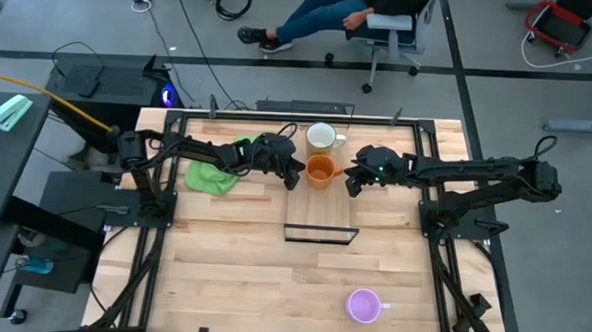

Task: Stack small to large cups/mugs on shelf
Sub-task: Put the orange mug on the shelf

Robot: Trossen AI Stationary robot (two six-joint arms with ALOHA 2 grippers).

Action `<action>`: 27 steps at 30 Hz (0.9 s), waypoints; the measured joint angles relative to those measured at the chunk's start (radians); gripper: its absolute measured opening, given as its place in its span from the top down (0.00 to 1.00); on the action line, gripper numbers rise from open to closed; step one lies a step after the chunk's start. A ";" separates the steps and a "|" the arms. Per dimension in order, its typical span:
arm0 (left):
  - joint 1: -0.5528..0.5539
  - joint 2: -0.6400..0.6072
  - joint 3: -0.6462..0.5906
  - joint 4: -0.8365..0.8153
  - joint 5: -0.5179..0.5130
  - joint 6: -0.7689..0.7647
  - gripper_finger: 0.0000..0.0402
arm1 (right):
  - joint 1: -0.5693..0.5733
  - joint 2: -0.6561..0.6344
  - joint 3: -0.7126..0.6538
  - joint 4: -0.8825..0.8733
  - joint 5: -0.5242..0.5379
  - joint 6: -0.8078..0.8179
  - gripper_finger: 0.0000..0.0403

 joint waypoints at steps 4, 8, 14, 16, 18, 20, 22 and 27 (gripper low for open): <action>-0.011 0.000 0.000 0.006 0.008 0.000 0.96 | 0.009 0.000 0.000 -0.001 0.001 0.015 1.00; -0.018 0.000 0.000 0.007 0.011 0.000 0.97 | 0.012 0.000 0.000 -0.003 0.004 0.015 1.00; -0.019 0.000 0.000 0.009 0.014 0.000 0.95 | 0.020 0.000 0.000 -0.004 0.003 0.020 1.00; -0.018 0.000 0.000 0.008 0.014 0.000 0.94 | 0.031 0.000 0.000 -0.005 0.003 0.026 1.00; -0.018 0.000 0.000 0.005 0.014 0.000 0.94 | 0.041 0.000 0.000 -0.005 0.002 0.026 1.00; -0.018 0.000 0.000 0.004 0.014 0.000 0.95 | 0.044 0.000 0.000 -0.005 0.000 0.026 1.00; -0.018 0.001 0.000 0.004 0.014 0.000 0.96 | 0.044 0.000 0.000 -0.004 0.001 0.034 1.00; -0.018 0.001 0.000 0.003 0.015 0.001 0.97 | 0.043 0.000 0.000 -0.009 0.002 0.035 1.00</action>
